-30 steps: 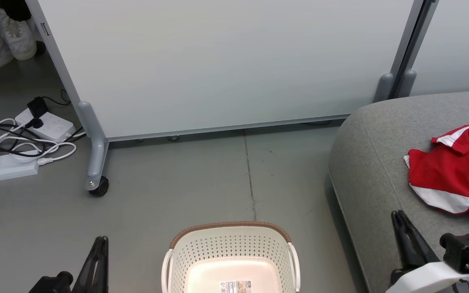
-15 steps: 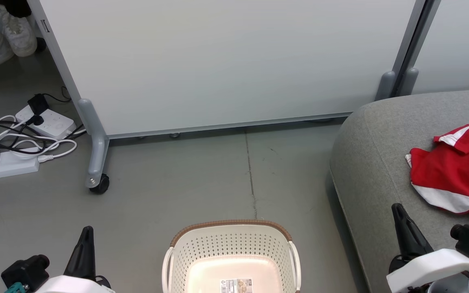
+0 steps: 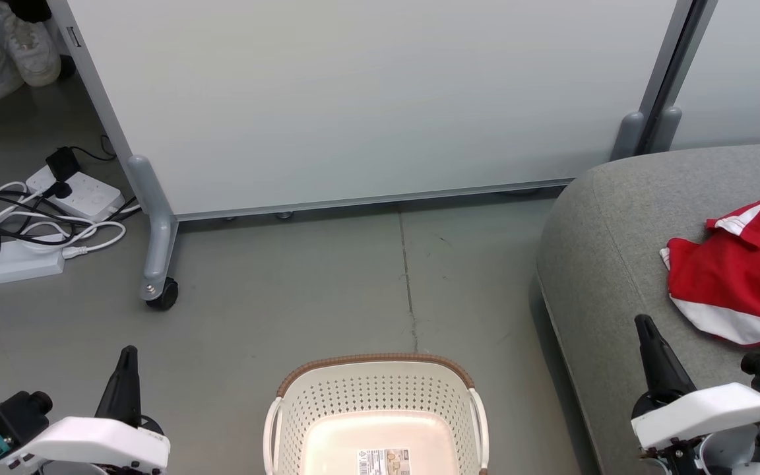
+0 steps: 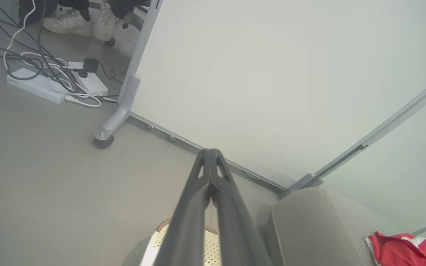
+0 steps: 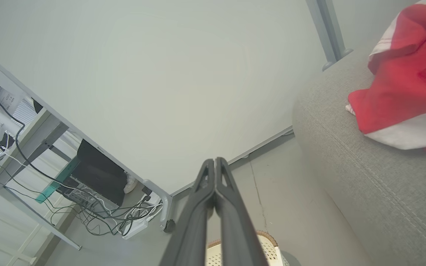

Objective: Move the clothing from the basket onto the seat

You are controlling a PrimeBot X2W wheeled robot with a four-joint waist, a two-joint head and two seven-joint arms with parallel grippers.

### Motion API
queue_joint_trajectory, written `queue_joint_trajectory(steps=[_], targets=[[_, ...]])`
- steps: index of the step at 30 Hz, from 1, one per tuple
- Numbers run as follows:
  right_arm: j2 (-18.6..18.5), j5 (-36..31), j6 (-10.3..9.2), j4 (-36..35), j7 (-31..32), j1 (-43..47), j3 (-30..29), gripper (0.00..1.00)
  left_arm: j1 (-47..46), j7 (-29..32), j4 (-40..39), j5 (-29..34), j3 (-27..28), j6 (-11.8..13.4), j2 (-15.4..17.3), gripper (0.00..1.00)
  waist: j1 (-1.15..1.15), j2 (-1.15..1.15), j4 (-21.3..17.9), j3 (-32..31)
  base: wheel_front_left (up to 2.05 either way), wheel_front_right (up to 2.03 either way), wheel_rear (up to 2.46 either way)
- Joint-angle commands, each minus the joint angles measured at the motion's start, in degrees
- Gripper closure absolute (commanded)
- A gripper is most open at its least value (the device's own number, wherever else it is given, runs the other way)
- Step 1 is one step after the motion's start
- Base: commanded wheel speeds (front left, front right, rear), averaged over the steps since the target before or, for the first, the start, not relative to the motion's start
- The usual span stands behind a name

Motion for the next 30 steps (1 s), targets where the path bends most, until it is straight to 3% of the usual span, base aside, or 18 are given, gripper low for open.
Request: queue_joint_trajectory(steps=[1, 30], targets=[[-0.4, 2.6, 0.01, 0.1, -0.3, -2.2, -0.1, 1.0, -2.5, 0.6, 0.0, -1.9, 1.3, -0.7, 0.3, 1.0, 0.0, 0.0, 0.0, 0.1, 0.0, 0.0, 0.0], [-0.6, 23.5, 0.02, 6.8, -0.5, -8.0, -0.2, 1.0, -9.4, 7.4, 5.6, -17.9, 8.4, -5.0, -3.0, 1.0, 0.0, 0.0, 0.5, 1.0, 0.0, 0.0, 0.0]])
